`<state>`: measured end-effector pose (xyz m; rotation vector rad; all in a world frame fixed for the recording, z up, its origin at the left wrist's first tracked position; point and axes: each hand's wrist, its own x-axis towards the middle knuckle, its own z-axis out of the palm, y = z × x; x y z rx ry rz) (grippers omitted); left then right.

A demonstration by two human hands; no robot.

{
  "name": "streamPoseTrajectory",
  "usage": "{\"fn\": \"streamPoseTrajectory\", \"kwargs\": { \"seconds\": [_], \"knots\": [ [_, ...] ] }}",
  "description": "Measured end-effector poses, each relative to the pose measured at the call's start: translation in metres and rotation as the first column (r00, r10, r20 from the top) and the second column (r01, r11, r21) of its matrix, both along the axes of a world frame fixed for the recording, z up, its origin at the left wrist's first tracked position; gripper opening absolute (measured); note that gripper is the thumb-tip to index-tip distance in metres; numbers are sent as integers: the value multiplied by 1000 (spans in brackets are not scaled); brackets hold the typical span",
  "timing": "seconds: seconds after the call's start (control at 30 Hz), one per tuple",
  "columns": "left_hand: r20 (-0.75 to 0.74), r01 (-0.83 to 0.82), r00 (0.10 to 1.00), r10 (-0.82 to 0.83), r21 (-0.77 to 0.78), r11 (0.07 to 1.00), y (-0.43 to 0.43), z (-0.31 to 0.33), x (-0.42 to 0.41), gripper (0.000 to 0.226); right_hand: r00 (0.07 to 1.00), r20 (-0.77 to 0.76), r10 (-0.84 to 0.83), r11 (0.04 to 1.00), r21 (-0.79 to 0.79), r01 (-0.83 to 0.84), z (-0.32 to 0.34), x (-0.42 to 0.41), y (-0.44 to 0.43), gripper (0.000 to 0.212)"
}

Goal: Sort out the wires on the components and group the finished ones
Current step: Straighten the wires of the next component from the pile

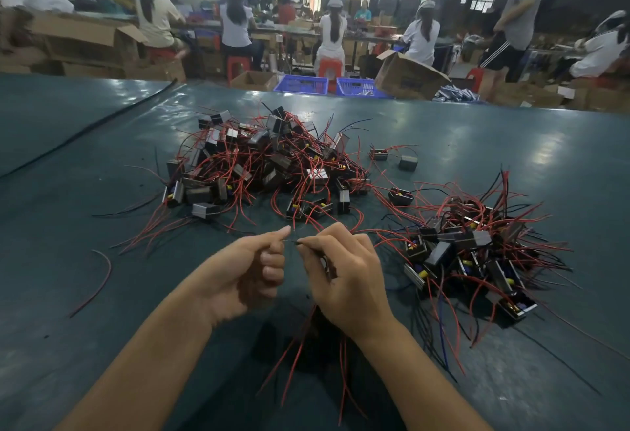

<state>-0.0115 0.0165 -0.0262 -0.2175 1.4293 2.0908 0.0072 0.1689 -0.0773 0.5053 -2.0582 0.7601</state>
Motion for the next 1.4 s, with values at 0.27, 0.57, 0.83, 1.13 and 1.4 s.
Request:
{"fn": "streamPoseTrajectory", "kwargs": {
  "seconds": [0.27, 0.57, 0.83, 1.13, 1.4],
  "knots": [
    [-947, -465, 155, -282, -322, 825, -17, -14, -5, 23, 919, 268, 290, 918, -349, -189, 1, -1, 4, 16],
    [-897, -595, -29, -441, -339, 729, -22, -17, -4, 15, 904, 279, 324, 904, -373, -209, 2, 2, 2, 18],
    [90, 12, 995, -39, 276, 961, 1, 2, 7, 9, 1000, -16, -1, 997, -72, 0, 0, 1, 1, 10],
    [-915, -585, 83, -396, -366, 724, -13, -19, -3, 28, 888, 278, 366, 863, -458, -212, 1, -2, 5, 19],
    [-915, -545, 377, -146, -347, 763, -5, -17, 0, 35, 910, 274, 311, 911, -359, -203, 1, 2, 2, 18]
  ]
}}
